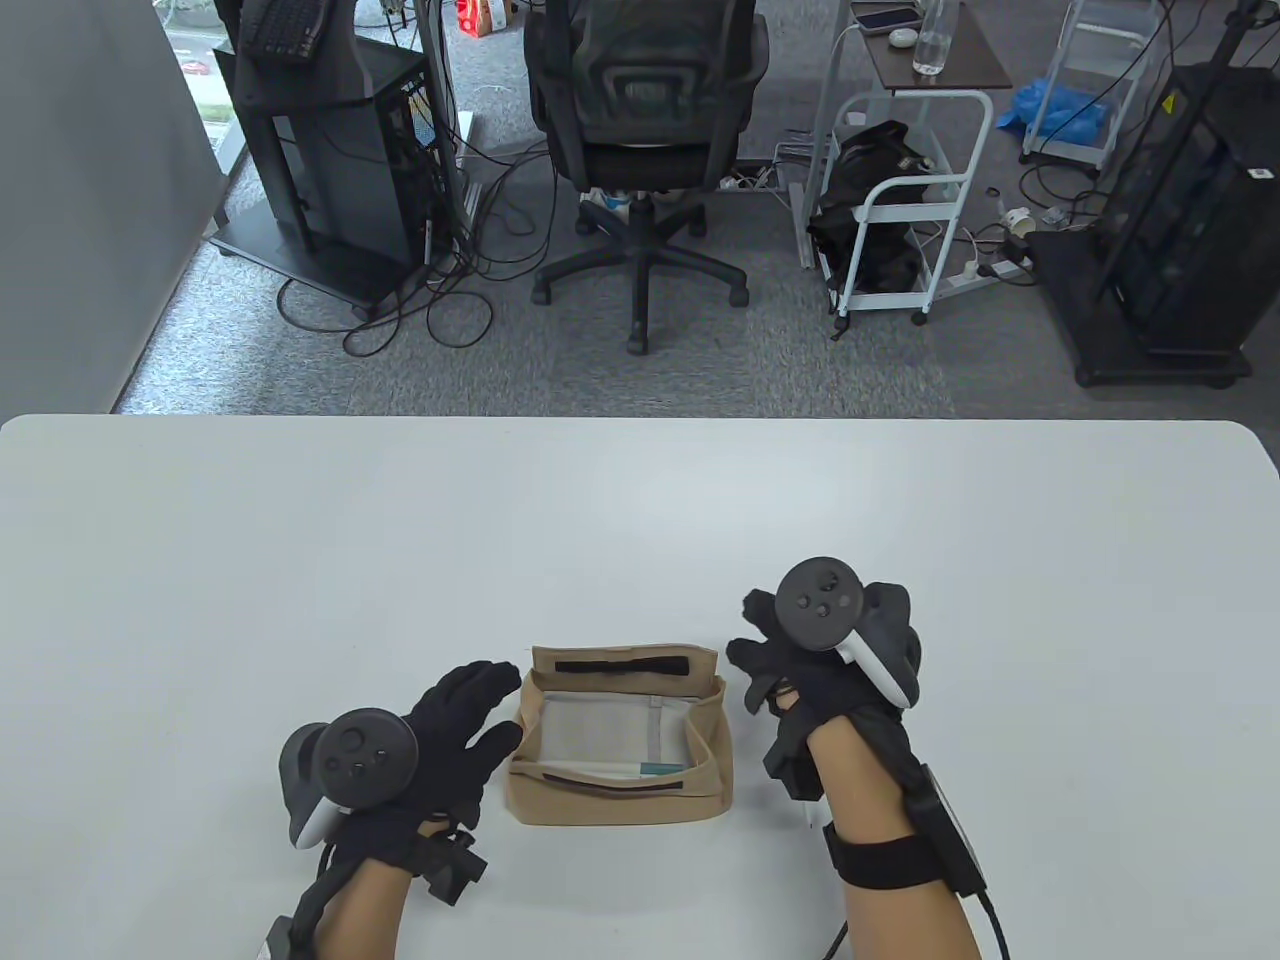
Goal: Twist to extend twist pen refills
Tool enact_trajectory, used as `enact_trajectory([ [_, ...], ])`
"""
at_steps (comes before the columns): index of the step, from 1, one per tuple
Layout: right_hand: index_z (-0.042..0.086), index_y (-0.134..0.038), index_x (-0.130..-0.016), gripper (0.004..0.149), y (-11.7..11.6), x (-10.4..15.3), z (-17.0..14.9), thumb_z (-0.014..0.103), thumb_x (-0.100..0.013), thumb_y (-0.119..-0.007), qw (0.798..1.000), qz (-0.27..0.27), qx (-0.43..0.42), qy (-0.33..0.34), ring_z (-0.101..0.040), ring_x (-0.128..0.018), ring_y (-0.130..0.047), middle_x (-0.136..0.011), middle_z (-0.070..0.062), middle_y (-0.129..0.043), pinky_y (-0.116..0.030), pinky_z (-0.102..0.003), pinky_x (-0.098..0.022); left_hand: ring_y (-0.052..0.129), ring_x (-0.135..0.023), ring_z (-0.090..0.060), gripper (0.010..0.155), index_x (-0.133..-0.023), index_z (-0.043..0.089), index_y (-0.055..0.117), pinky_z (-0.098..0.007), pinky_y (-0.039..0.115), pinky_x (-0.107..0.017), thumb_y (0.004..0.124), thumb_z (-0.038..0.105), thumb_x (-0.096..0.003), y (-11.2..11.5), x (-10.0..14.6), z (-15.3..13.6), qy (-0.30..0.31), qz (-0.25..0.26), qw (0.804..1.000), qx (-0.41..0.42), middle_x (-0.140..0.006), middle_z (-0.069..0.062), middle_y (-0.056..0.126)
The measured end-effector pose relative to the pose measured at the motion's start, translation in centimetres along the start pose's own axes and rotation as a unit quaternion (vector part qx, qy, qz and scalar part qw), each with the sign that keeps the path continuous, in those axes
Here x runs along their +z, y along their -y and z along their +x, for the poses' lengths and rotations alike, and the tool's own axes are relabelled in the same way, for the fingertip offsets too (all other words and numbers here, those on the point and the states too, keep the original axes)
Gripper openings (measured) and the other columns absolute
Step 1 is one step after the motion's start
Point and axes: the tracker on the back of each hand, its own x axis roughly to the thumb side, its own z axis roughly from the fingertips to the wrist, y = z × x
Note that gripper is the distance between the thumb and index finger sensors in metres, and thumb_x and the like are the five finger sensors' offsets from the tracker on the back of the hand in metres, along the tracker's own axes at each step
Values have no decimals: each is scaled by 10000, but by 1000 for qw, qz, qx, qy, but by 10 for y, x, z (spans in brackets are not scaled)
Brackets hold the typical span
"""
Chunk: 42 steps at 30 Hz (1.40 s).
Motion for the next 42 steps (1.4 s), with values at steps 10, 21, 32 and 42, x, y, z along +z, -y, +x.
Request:
enact_trajectory([
  [10,86,-867,-886,493,-42,-10,14,275,-434,-918,995,-28,80,52,-491,-802,-799,-775,-220,-965,-584,-725,-615,972,-783,-404,503,-895,123,868,-542,797,-569,887,323,-433,11,-28,44,53,-41,996,-52,-919,-171,863],
  [21,80,-898,-845,449,-42,-10,13,268,-437,-910,995,-23,77,50,-483,-785,-821,-745,-203,-986,-586,-723,-615,1137,-604,-365,424,-776,105,991,-482,939,-421,934,288,-398,73,-83,76,48,-164,968,-185,-762,-181,1022],
  [32,82,-887,-859,454,-43,-14,4,274,-447,-888,996,-45,77,14,-491,-772,-826,-741,-210,-987,-587,-723,-608,952,-821,-441,658,-963,64,802,-537,804,-575,950,330,-379,125,-70,54,-19,-310,916,-256,-954,-234,819],
  [42,84,-890,-856,452,-45,-14,5,277,-447,-888,995,-48,86,20,-486,-772,-828,-737,-205,-990,-587,-722,-609,985,-772,-393,542,-894,111,883,-521,827,-557,942,296,-388,138,-70,53,-27,-295,904,-310,-890,-178,910],
])
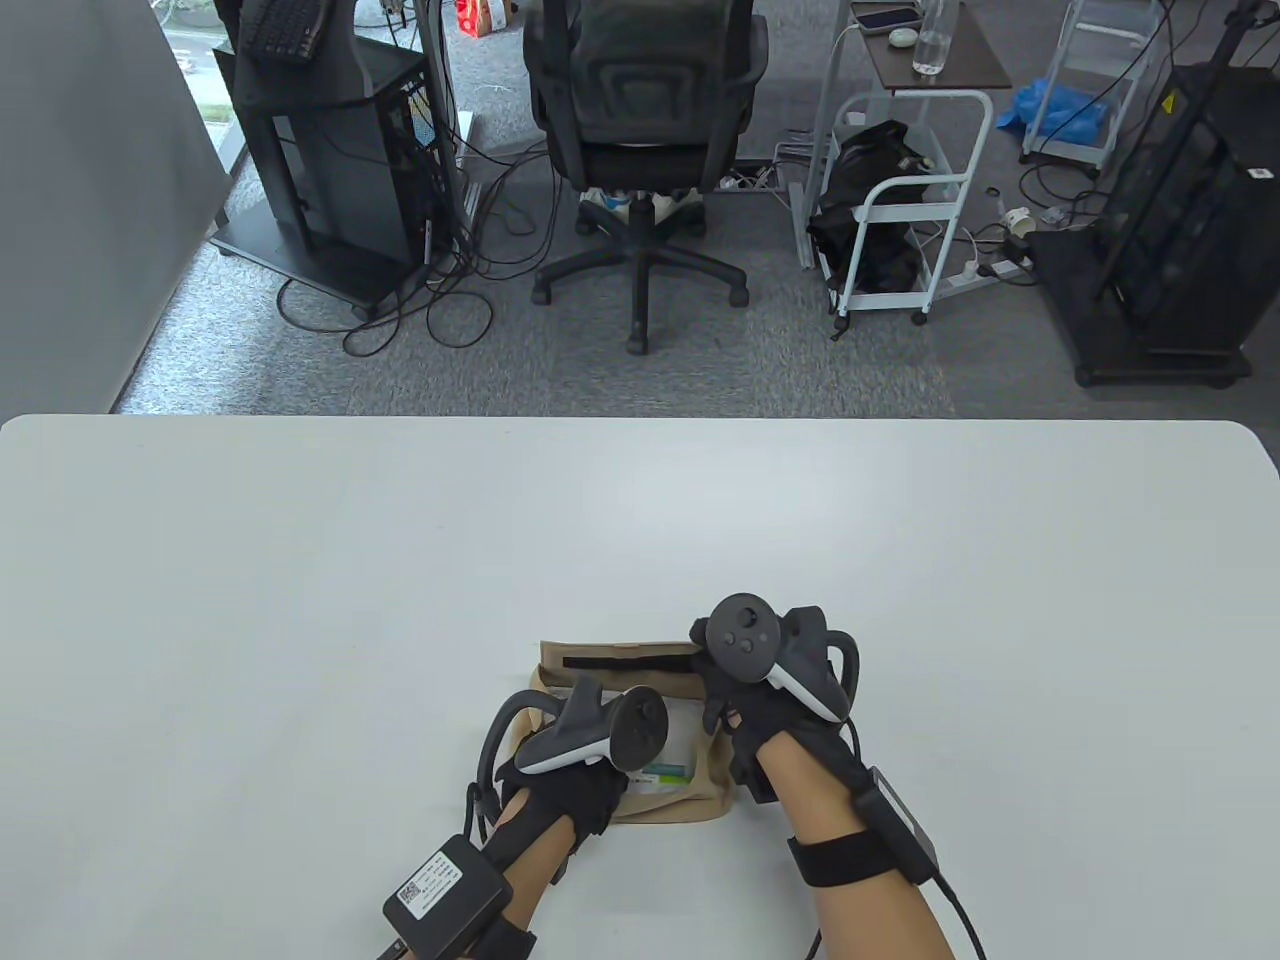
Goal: Twist to extend twist pen refills
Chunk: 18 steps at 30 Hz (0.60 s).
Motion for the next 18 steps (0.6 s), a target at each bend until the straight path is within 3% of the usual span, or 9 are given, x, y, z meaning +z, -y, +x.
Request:
enact_trajectory([
  [4,86,-889,-855,452,0,1,1,279,-446,-888,1000,0,2,2,-485,-772,-829,-735,-205,-992,-586,-722,-610,1007,-745,-356,491,-850,136,909,-515,835,-555,942,294,-386,2,-2,2,-6,9,1000,-21,-849,-149,944],
  [18,88,-890,-854,448,-2,2,2,276,-447,-886,1000,1,0,14,-485,-790,-813,-755,-205,-982,-566,-730,-619,957,-715,-357,495,-834,109,893,-577,781,-571,944,289,-375,4,-5,-10,-6,-5,999,45,-823,-192,904],
])
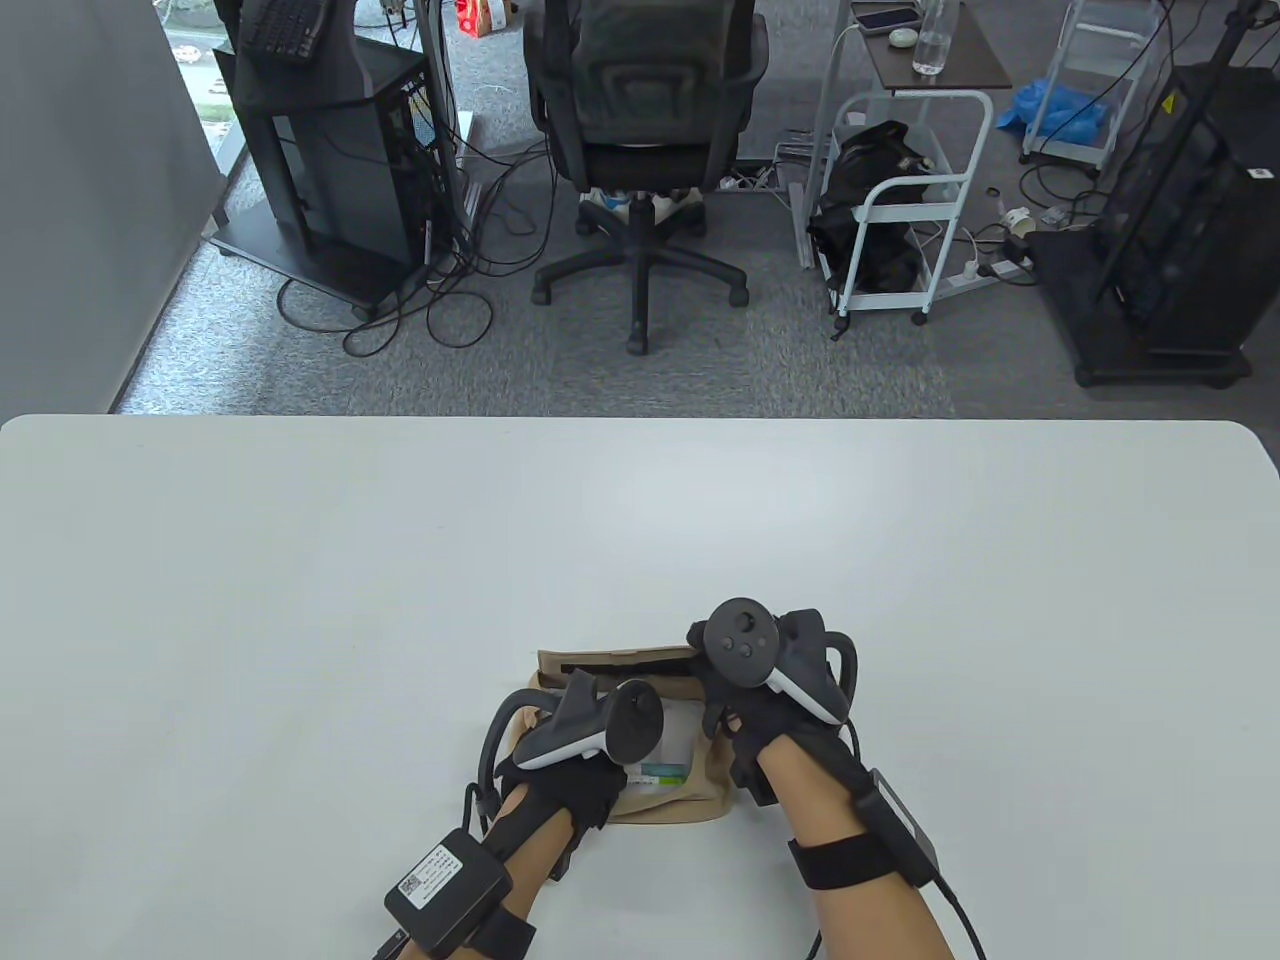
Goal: Twist to extend twist pen refills
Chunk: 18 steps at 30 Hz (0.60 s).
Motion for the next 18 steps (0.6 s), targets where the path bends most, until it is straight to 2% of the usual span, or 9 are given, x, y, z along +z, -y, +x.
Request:
enact_trajectory([
  [5,93,-884,-859,448,0,0,0,269,-447,-879,1000,-2,2,4,-485,-798,-807,-766,-203,-976,-561,-733,-622,945,-715,-337,492,-840,122,879,-568,781,-570,919,304,-384,1,3,-6,0,14,1000,14,-824,-164,883],
  [9,98,-870,-872,445,-1,0,-1,242,-450,-866,1000,1,-7,4,-486,-805,-799,-778,-203,-968,-554,-736,-625,960,-719,-362,489,-851,116,869,-569,793,-558,896,300,-398,-6,13,-21,-1,57,991,122,-836,-167,879],
  [14,88,-860,-879,454,-1,0,-1,243,-453,-863,1000,0,-6,3,-485,-806,-798,-781,-204,-965,-553,-736,-624,1002,-691,-378,485,-847,108,874,-572,830,-519,887,299,-402,-20,30,-38,25,139,956,256,-826,-183,906],
  [18,76,-846,-893,475,1,0,-2,251,-452,-872,1000,1,-12,2,-489,-808,-791,-788,-211,-959,-548,-737,-625,1015,-692,-394,484,-852,99,869,-580,833,-510,878,292,-409,-33,43,-45,55,188,916,351,-830,-197,916],
])
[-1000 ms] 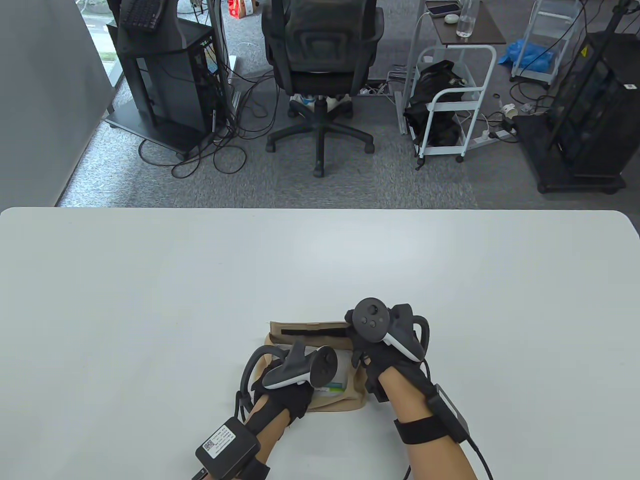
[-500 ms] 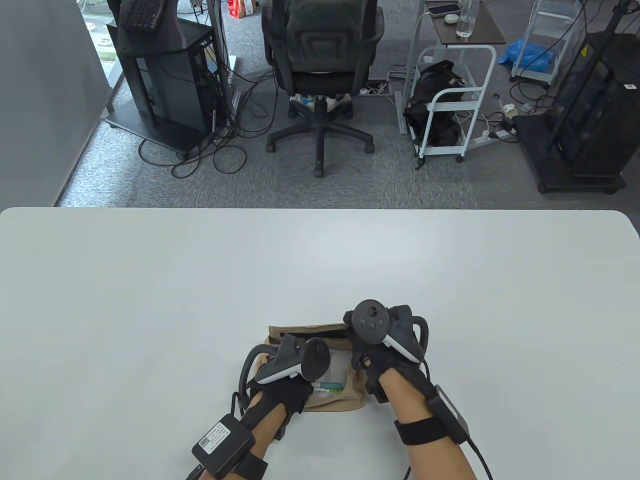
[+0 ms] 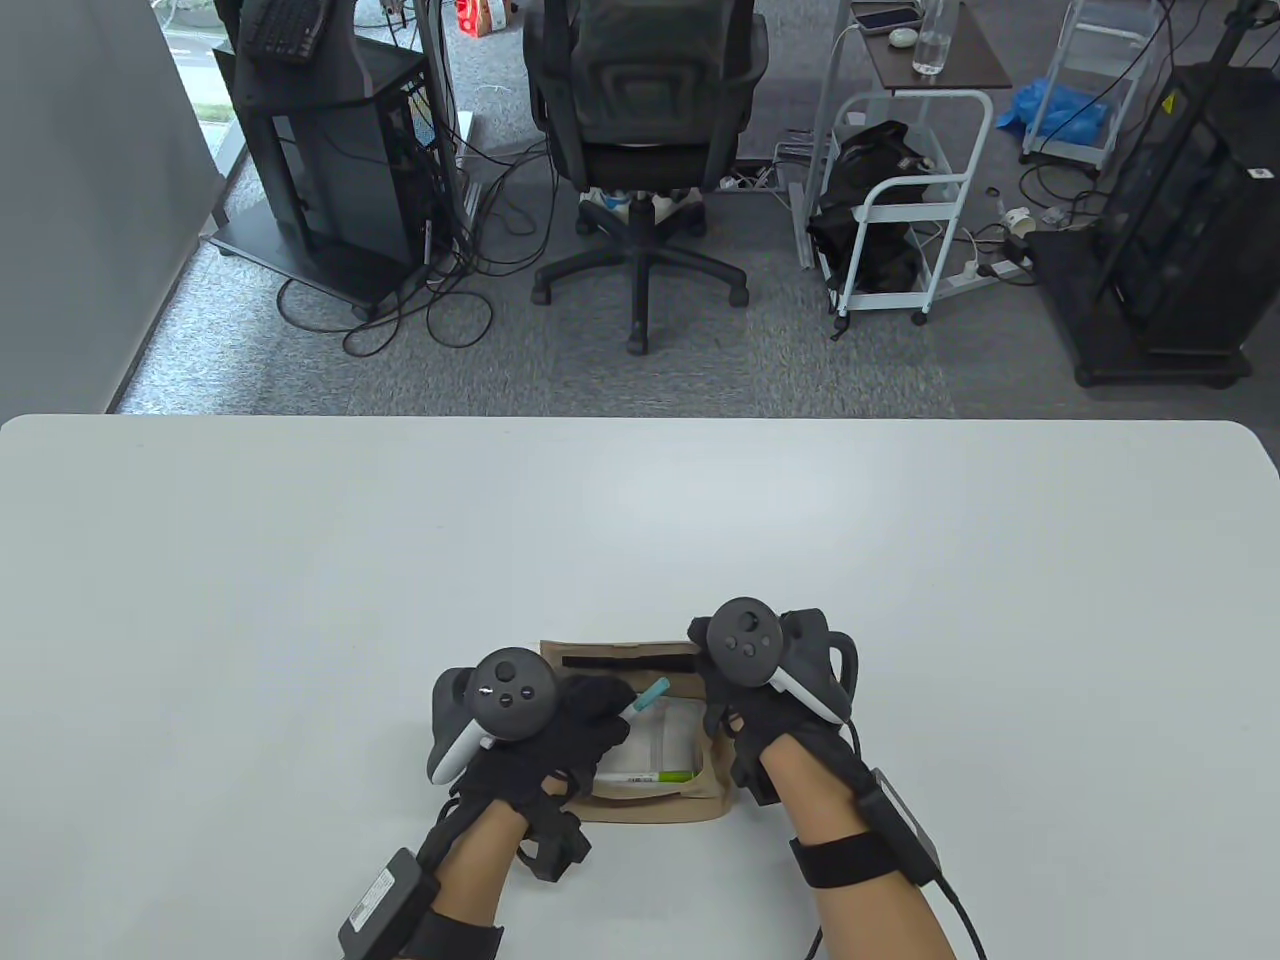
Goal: Twist to extend twist pen refills
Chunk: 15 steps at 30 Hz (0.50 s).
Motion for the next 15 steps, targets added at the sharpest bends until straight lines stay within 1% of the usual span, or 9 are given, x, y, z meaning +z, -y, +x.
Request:
enact_trajectory([
  [3,55,-803,-937,541,9,2,1,278,-450,-883,1000,4,-13,-1,-504,-824,-765,-832,-239,-924,-532,-743,-628,1020,-698,-399,483,-858,99,863,-579,832,-512,871,291,-414,-10,5,4,27,20,996,78,-837,-194,919],
  [4,44,-793,-945,557,15,3,1,284,-451,-883,1000,1,-26,1,-511,-828,-756,-847,-249,-910,-527,-747,-627,1018,-699,-399,482,-860,99,862,-580,829,-515,867,291,-418,-12,6,5,37,24,994,104,-837,-192,920],
  [6,33,-783,-954,567,31,7,3,288,-456,-877,998,-17,-54,8,-517,-832,-748,-860,-259,-900,-523,-748,-627,1014,-703,-398,481,-864,96,859,-582,822,-521,861,288,-423,-15,7,6,47,27,988,146,-839,-189,917],
  [9,10,-817,-924,528,59,17,9,284,-474,-842,991,-57,-112,35,-512,-828,-762,-855,-262,-916,-536,-748,-623,1010,-714,-387,482,-871,104,854,-579,814,-535,852,292,-428,-16,9,9,80,21,977,196,-845,-181,913],
  [10,4,-829,-913,512,66,20,11,282,-483,-823,988,-65,-132,45,-506,-823,-775,-851,-260,-925,-550,-745,-620,1009,-715,-386,481,-871,104,854,-582,809,-538,849,293,-429,-16,9,10,86,18,974,210,-848,-180,911],
  [12,-15,-838,-900,507,79,26,15,271,-482,-822,977,-74,-185,73,-504,-810,-796,-841,-270,-934,-577,-739,-613,1006,-720,-385,481,-875,105,853,-583,803,-545,846,291,-432,-15,10,12,104,8,966,236,-851,-179,910],
  [13,-16,-834,-904,509,84,29,17,270,-484,-819,969,-67,-215,98,-505,-814,-794,-848,-270,-929,-582,-737,-614,1005,-722,-386,481,-877,105,852,-585,799,-549,844,289,-433,-14,10,14,111,0,963,246,-854,-178,909],
  [15,-19,-816,-920,518,89,32,22,265,-487,-809,949,-41,-279,143,-509,-842,-766,-876,-277,-905,-574,-742,-621,1003,-726,-383,481,-880,107,849,-587,795,-553,840,291,-436,-13,10,14,117,-2,961,252,-857,-175,907],
])
